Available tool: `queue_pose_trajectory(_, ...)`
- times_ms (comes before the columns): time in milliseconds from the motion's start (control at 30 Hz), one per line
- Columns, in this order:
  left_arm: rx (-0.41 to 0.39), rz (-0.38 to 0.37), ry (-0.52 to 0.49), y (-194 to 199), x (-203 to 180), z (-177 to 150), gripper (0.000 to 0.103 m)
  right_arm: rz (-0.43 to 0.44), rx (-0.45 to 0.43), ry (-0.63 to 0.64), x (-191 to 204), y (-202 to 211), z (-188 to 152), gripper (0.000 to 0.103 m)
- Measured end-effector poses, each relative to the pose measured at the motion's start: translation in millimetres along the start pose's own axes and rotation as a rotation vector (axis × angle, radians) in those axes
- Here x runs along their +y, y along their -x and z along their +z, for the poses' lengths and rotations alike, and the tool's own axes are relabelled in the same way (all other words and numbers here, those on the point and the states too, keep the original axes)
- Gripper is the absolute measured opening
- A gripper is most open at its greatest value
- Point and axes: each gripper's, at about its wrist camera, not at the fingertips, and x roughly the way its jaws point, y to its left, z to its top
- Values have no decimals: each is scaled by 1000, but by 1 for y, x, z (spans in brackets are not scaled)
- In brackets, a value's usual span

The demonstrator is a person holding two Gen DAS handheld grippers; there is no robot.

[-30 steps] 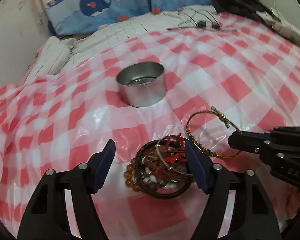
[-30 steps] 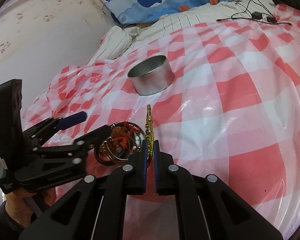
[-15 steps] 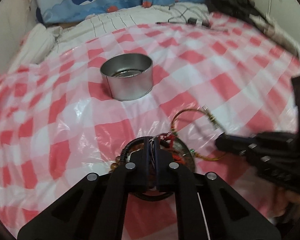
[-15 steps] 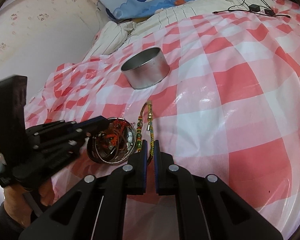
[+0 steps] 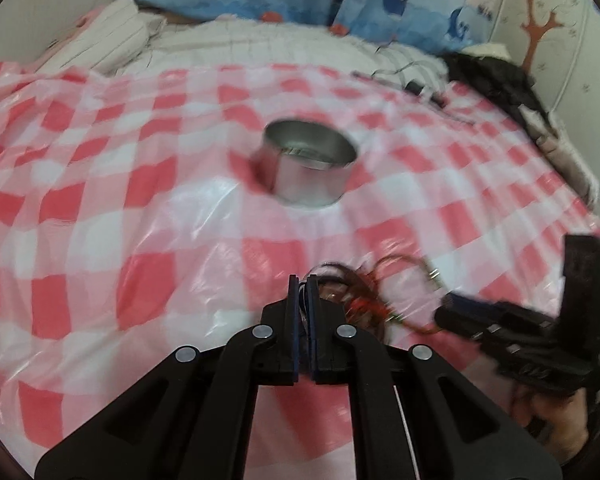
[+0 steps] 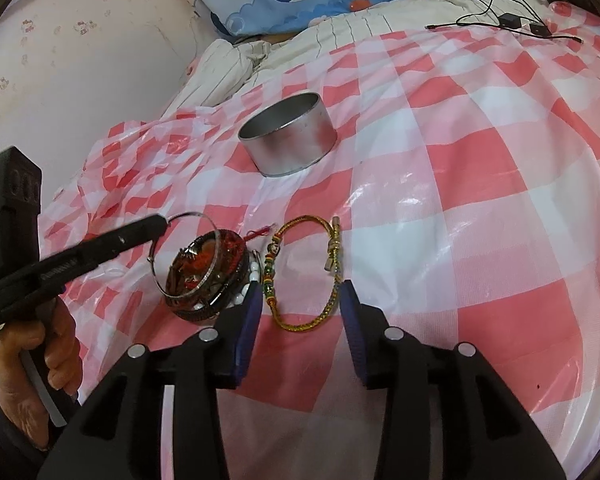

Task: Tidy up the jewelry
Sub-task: 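Lift the gold bracelet with the right tool while the left tool grasps a silver bangle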

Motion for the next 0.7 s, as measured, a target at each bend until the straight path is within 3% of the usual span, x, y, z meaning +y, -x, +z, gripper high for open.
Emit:
queue_pose_trajectory(200,38,16,5,-10,13,-8,4,-64,-15,30,4,0,3,60)
queue_pose_trajectory(300,45,28,12,-15,17,-10,16,-118,2,93,13,-6,4,67)
queue_pose_trajectory(367,36,44,22,-17,20,-10,30,-158,25,139,19,-14,3,68)
queue_pose_trajectory(433,41,40,31,-18,23,-10,32,-192,41,186,25,-20,2,69)
queue_pose_trajectory(467,45,39,31,-19,23,-10,32,-195,45,198,26,-21,1,64)
queue_pose_trajectory(500,46,39,27,-19,23,-9,32,-191,47,205,25,-21,0,46)
queue_pose_trajectory(567,44,45,6,-19,20,-10,32,-171,50,189,21,-21,1,21)
queue_pose_trajectory(633,45,52,-38,-18,13,-10,27,-147,46,169,17,-20,1,17)
queue_pose_trajectory(700,50,45,-86,-17,4,-11,11,-137,41,158,17,-19,1,15)
